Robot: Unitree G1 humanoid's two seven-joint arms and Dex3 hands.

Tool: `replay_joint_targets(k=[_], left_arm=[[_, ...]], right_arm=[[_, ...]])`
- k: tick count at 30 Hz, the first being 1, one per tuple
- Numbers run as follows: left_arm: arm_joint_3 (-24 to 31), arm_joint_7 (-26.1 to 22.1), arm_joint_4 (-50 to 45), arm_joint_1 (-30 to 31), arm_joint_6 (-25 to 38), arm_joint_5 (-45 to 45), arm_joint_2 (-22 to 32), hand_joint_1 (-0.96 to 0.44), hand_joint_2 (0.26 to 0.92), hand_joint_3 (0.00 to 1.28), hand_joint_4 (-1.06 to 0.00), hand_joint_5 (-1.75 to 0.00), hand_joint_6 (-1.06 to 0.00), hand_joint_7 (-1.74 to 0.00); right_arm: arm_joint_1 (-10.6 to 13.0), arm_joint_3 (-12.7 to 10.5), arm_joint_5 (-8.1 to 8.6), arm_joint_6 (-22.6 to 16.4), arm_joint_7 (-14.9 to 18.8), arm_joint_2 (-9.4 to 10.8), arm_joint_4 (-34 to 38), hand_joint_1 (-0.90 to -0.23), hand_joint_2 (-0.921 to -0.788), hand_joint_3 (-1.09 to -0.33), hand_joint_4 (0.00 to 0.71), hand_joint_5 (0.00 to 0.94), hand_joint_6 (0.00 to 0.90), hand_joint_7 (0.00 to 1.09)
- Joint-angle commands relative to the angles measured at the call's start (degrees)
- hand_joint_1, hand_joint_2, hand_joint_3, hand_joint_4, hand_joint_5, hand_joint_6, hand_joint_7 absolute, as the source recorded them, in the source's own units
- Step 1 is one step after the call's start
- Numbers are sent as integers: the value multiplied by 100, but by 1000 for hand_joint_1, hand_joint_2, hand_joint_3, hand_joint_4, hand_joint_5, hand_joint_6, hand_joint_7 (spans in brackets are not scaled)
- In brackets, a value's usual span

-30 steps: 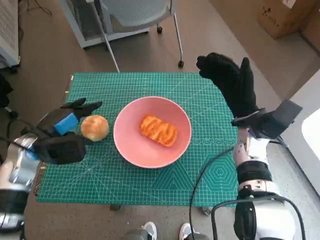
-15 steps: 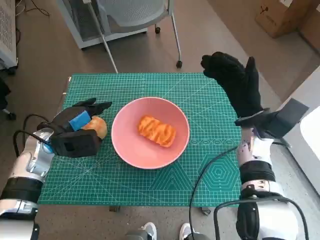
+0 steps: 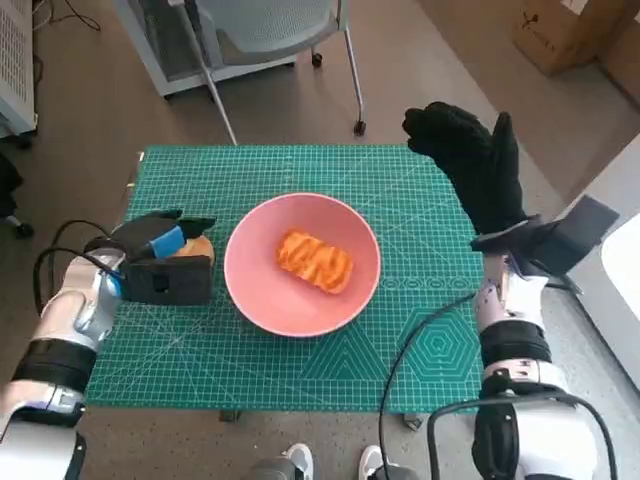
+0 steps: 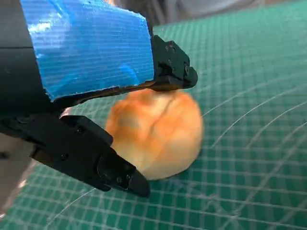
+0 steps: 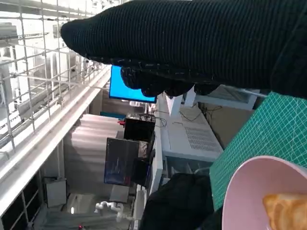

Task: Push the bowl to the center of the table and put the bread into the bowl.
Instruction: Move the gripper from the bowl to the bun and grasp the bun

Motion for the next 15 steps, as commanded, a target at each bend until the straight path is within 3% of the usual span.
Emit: replay_joint_targets(k=[1, 9, 15], left_arm=[[-231, -214, 235, -271, 363, 200, -143, 80, 783, 17, -126, -2, -281, -1], [-491, -203, 462, -448, 599, 396, -194, 82, 813, 31, -212, -33, -342, -28], [-631, 288, 793, -491, 438, 479, -207, 59, 844, 37, -436, -59, -489, -57]], right_arm=[[106, -5, -10, -14, -66, -16, 23, -670, -921, -633, 197, 5, 346, 12], [100, 8, -34, -44, -129, -5, 60, -665, -921, -631, 197, 3, 343, 9], [123, 9, -16, -52, -128, 2, 18, -678, -921, -629, 197, 2, 342, 7]])
